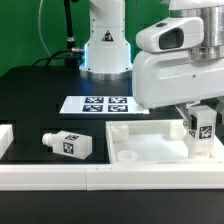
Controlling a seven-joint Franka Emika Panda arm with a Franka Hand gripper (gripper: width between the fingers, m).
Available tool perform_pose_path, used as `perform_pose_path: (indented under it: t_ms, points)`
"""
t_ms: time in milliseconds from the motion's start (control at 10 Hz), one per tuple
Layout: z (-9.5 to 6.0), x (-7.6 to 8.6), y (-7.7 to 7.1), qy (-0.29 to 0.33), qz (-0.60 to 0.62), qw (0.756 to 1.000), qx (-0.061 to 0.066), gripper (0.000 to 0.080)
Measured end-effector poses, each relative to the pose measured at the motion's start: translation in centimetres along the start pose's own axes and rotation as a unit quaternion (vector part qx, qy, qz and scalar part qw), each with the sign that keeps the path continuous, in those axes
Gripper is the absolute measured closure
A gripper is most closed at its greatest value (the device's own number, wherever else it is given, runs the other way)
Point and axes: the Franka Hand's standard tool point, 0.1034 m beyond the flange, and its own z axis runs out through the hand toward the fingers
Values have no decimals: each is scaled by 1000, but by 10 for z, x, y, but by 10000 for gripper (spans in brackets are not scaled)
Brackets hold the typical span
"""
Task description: Assemble one leg
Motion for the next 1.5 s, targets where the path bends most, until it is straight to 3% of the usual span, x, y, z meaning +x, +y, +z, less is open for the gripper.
perform_pose_path:
  t_ms: [200,400,800,1200,1400,1500]
  points:
    - [0,1,0,5,18,1000,-2,514]
    - [1,1,2,9,160,987,-4,514]
    - [1,0,6,6,442,897,6,512]
    - [1,0,8,4,535,845,10,512]
    - [1,-3,7,-6,647,762,9,512]
    - [2,-3,6,-2,704,710,20,512]
